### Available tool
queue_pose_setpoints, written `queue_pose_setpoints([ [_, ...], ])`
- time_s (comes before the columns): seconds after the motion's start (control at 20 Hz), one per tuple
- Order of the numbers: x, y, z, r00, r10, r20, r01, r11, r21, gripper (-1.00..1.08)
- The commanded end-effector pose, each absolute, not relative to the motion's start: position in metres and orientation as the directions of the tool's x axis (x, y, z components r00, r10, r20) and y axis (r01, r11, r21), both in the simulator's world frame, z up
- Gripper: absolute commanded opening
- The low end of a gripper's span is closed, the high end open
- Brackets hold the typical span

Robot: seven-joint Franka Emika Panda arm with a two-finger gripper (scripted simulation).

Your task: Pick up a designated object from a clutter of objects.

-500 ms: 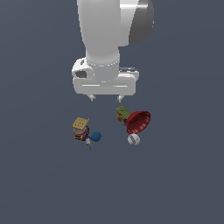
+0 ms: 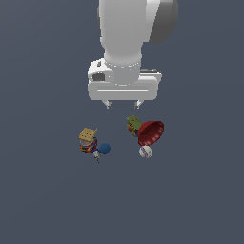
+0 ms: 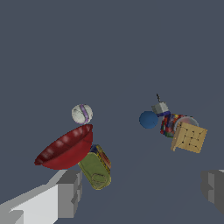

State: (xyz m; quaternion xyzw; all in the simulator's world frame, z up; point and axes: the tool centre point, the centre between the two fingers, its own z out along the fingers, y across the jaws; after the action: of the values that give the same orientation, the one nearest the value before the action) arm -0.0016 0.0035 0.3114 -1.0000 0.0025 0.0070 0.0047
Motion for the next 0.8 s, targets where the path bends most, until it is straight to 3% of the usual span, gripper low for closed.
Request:
queue_pose_setpoints([
  [0.0,-0.003,0.009,0.315,1.0,0.003,-0.012,0.003,-1.0,-0.009,1.0],
  [0.4,0.002,0.012,0.303,1.0,0.014,-0.012,0.014,-1.0,-0.006,1.0],
  [0.75,0.018,0.031,0.263,0.998,0.062,-0.01,0.062,-0.998,0.004,1.0],
])
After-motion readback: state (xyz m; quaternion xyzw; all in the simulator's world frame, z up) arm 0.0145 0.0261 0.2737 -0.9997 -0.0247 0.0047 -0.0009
